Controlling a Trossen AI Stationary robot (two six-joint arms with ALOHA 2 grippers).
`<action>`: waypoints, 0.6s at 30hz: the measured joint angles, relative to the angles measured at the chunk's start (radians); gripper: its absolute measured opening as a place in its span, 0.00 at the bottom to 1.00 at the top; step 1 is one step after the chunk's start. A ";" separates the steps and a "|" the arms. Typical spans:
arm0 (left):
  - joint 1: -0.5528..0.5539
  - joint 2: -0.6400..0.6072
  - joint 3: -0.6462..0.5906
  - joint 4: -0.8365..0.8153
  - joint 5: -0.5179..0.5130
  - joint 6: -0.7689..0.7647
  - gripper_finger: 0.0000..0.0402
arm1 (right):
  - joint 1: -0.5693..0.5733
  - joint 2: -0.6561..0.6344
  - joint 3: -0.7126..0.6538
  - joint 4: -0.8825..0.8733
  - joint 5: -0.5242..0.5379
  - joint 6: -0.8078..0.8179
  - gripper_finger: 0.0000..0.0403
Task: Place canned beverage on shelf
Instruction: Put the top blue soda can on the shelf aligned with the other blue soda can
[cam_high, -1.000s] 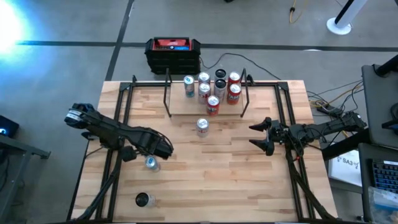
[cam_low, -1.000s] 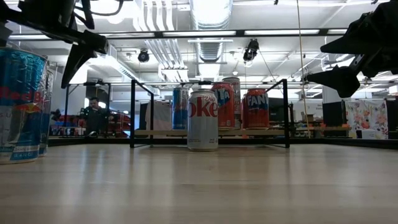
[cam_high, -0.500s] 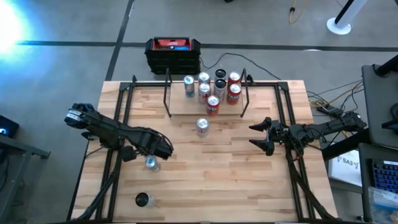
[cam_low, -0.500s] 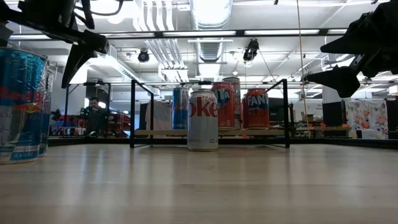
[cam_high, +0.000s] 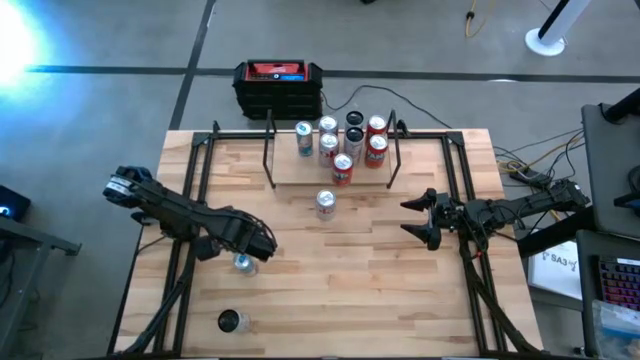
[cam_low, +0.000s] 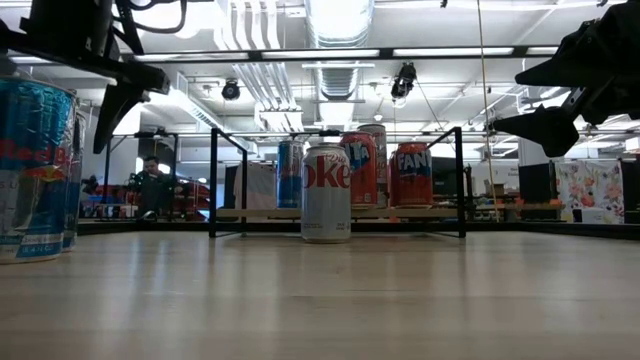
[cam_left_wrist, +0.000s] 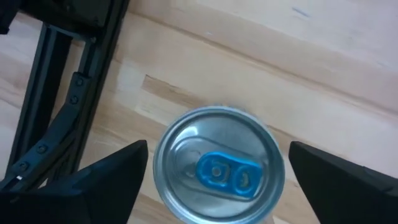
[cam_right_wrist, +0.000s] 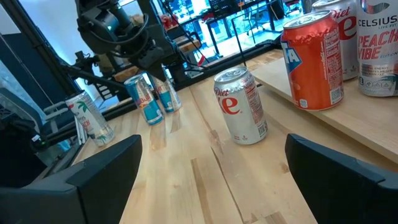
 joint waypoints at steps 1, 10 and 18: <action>0.000 0.000 -0.001 0.000 -0.005 0.000 0.91 | 0.000 0.000 0.000 0.000 0.000 0.000 0.94; 0.000 0.011 -0.011 0.011 -0.022 0.000 0.66 | 0.000 0.000 0.000 0.000 0.000 0.000 0.94; -0.013 0.006 -0.013 0.035 -0.031 0.004 0.55 | 0.000 0.000 0.000 0.000 0.000 0.000 0.94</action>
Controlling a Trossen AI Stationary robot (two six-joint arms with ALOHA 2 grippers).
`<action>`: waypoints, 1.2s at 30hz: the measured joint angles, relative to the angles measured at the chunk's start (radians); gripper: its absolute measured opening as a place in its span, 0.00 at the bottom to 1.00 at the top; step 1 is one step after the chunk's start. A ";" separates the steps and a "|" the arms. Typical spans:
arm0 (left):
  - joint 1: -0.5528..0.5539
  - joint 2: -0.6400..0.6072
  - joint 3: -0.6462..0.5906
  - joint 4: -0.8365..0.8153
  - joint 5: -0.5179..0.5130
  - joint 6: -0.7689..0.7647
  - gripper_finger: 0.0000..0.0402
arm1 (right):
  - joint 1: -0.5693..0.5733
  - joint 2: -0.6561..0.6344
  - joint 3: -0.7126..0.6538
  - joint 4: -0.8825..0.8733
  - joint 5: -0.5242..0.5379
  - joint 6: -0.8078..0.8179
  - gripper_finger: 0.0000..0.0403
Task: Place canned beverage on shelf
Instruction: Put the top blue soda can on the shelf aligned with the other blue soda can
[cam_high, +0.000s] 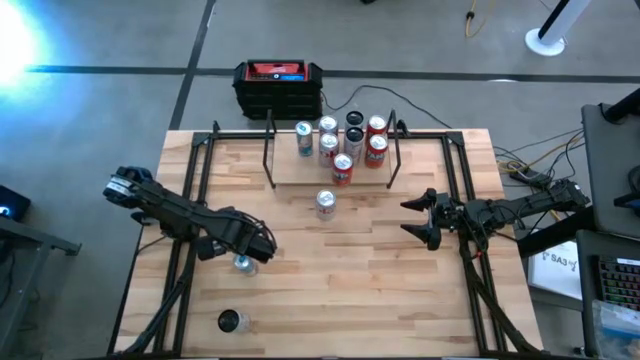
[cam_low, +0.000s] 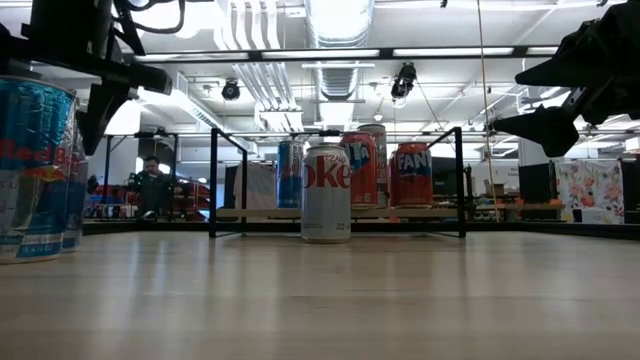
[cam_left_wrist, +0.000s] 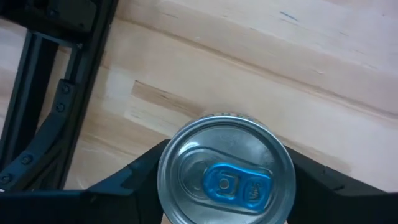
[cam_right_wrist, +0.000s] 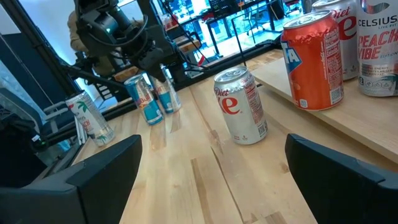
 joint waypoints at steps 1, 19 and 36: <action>0.000 -0.003 0.001 0.001 0.000 0.007 0.55 | 0.000 0.000 0.000 0.000 0.000 0.000 0.94; 0.141 -0.010 0.235 -0.131 -0.151 0.357 0.55 | 0.000 0.000 0.000 0.000 0.000 0.000 0.94; 0.364 0.270 0.633 -0.177 -0.249 0.937 0.55 | 0.000 0.000 0.000 0.000 0.000 0.000 0.94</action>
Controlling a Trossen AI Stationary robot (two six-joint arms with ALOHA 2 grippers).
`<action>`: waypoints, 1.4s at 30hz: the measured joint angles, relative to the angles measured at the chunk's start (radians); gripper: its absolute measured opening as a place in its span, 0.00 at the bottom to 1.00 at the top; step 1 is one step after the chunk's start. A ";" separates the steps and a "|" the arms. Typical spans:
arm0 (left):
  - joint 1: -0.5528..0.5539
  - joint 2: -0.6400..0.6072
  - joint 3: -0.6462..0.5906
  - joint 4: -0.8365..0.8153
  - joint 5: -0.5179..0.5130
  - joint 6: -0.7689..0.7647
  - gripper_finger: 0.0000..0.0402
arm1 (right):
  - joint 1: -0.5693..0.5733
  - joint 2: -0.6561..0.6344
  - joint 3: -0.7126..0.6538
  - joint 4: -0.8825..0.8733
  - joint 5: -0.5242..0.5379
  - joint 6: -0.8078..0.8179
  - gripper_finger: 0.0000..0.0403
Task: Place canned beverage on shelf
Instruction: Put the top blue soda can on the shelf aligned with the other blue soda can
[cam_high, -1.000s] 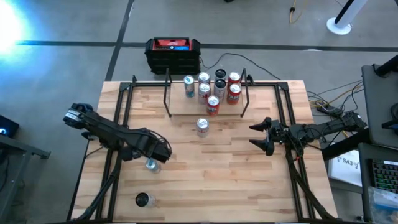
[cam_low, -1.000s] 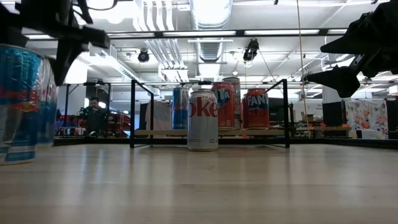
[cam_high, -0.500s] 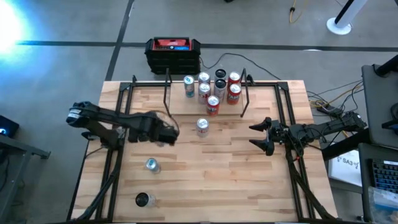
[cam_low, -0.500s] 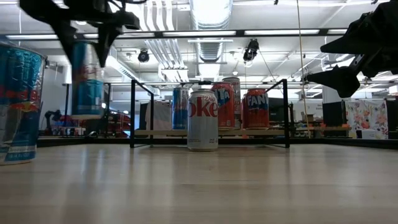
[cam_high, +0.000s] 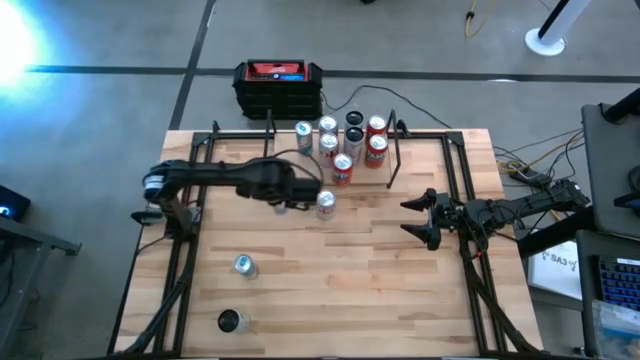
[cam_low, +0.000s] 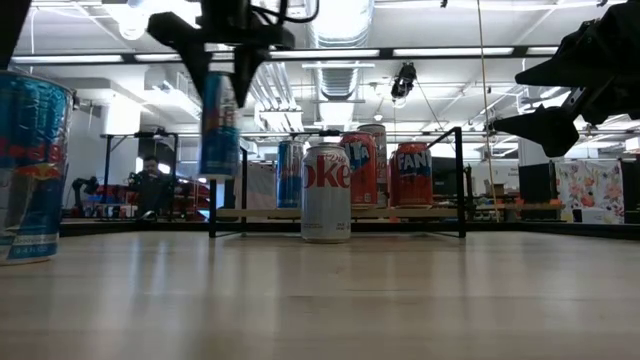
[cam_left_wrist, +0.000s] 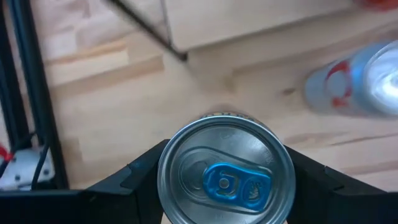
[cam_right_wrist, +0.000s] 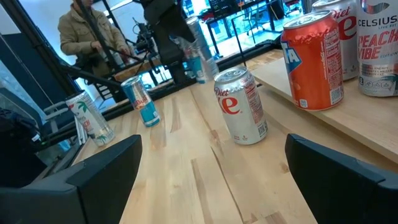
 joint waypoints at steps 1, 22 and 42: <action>0.008 0.015 0.023 0.001 -0.008 0.017 0.55 | 0.000 0.000 0.000 0.000 0.000 0.000 0.94; 0.212 0.174 0.189 0.113 -0.027 0.232 0.57 | 0.000 0.000 0.000 0.000 0.000 0.000 0.94; 0.361 0.366 0.440 0.108 -0.001 0.296 0.57 | 0.000 0.000 0.000 0.000 0.000 0.000 0.94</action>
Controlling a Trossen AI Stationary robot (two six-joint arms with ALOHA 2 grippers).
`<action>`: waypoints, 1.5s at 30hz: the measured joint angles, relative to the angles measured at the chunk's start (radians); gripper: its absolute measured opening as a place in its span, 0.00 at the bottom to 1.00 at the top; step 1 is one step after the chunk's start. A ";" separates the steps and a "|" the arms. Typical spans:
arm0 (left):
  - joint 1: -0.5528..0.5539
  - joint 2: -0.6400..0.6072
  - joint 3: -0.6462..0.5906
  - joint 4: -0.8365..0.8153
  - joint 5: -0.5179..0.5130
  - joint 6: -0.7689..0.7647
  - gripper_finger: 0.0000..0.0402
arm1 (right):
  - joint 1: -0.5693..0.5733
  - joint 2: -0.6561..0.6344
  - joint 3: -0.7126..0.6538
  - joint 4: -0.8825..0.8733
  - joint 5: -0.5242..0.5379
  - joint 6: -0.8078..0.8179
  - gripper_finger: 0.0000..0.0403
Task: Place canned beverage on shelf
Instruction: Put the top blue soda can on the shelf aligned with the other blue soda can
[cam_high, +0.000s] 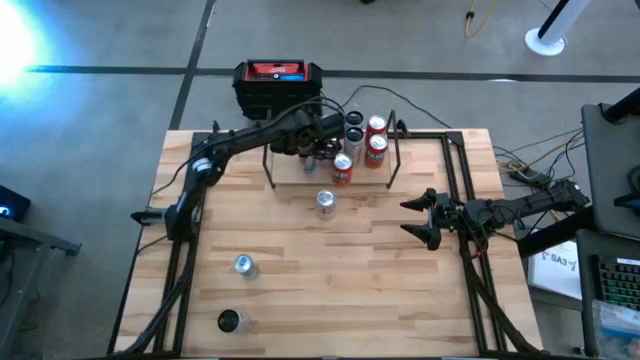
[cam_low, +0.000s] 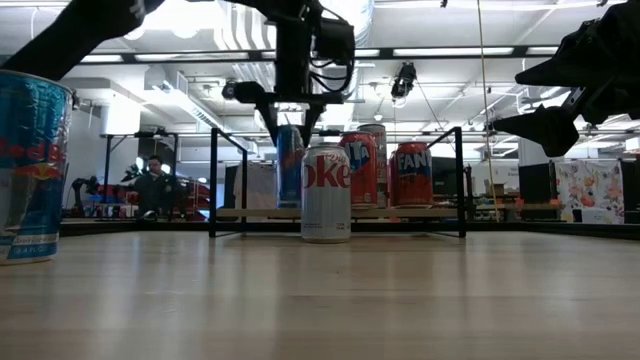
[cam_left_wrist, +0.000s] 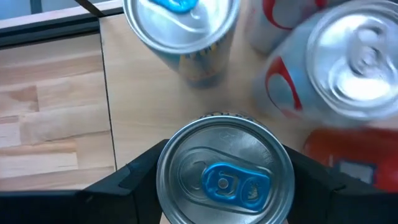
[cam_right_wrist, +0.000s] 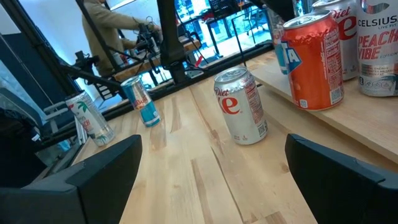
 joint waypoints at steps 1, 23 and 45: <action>0.003 0.009 0.009 -0.006 0.000 0.000 0.57 | 0.000 0.000 0.000 0.000 0.000 0.000 0.94; 0.052 0.042 0.068 -0.053 -0.009 -0.002 0.57 | 0.000 0.000 0.000 0.000 0.000 0.000 0.94; 0.054 0.045 0.066 -0.043 -0.001 -0.014 0.57 | 0.000 0.000 0.000 0.000 0.000 0.000 0.94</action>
